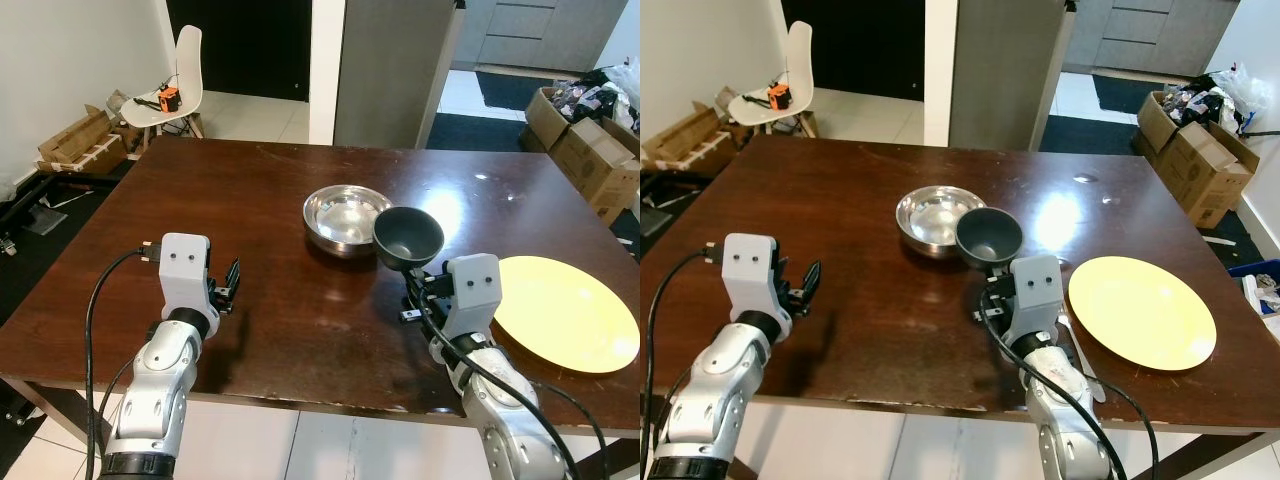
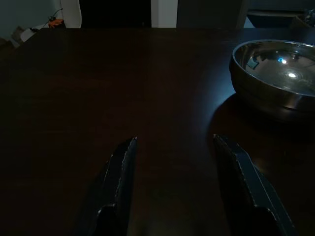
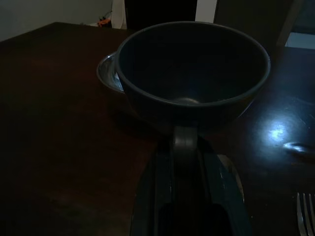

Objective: Setting the table

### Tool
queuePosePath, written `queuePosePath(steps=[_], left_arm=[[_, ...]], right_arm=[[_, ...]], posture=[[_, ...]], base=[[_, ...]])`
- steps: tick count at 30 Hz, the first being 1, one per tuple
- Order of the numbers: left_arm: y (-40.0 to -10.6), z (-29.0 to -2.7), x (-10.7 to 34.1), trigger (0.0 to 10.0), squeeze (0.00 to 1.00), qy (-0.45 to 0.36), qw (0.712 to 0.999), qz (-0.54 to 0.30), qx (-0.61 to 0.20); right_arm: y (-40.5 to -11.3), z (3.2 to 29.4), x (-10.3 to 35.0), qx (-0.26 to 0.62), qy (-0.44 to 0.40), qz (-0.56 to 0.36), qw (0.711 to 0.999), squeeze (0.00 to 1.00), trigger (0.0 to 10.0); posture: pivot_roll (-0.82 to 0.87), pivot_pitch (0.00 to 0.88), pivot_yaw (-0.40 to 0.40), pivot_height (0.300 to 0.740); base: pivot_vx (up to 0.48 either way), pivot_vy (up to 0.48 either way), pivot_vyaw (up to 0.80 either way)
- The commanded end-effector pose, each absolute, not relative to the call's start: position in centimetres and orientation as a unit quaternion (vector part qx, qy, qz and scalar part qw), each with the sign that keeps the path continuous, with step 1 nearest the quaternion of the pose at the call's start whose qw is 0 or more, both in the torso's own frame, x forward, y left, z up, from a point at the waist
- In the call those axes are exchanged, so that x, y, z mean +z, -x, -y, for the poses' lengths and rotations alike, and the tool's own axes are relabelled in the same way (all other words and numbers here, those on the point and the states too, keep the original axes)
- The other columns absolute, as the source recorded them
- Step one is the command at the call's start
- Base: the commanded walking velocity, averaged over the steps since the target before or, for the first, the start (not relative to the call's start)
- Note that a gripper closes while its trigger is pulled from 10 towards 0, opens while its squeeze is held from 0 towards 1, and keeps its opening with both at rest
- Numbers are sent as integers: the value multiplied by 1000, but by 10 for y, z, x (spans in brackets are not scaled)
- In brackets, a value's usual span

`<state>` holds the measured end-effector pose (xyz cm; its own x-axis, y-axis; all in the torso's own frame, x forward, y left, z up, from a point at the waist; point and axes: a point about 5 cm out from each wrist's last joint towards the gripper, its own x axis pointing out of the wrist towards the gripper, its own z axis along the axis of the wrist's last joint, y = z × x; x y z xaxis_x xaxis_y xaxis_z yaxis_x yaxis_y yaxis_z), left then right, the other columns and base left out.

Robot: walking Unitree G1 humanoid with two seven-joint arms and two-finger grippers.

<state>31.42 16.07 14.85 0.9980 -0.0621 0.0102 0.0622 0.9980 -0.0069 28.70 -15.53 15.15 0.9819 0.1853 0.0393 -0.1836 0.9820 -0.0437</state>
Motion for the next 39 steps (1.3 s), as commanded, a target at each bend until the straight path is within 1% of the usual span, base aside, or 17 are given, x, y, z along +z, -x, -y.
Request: queuePosePath(steps=[1, 15, 23, 30, 39], left_arm=[[-314, -160, 143, 10000, 0, 5, 1000, -4, -31], [-314, -160, 142, 10000, 0, 3, 1000, -6, -30], [-316, -154, 142, 10000, 0, 5, 999, -6, -36], [-319, -150, 145, 10000, 0, 7, 999, -2, -42], [-318, -150, 144, 10000, 0, 7, 999, -3, -40]], right_arm=[[-288, 157, 153, 90, 24, 28, 995, 0, 10000], [-289, 158, 152, 89, 24, 28, 995, 0, 10000], [-290, 159, 154, 89, 17, 31, 995, 0, 10000], [-290, 160, 155, 89, 20, 33, 995, 0, 10000], [-290, 160, 154, 88, 22, 30, 995, 0, 10000]], posture=[[-88, 0, 72, 740], [-89, 0, 70, 740], [-89, 0, 69, 740], [-92, 0, 71, 740], [-92, 0, 68, 740]], base=[[0, 0, 0], [0, 0, 0], [0, 0, 0], [0, 0, -800], [0, 0, -800]])
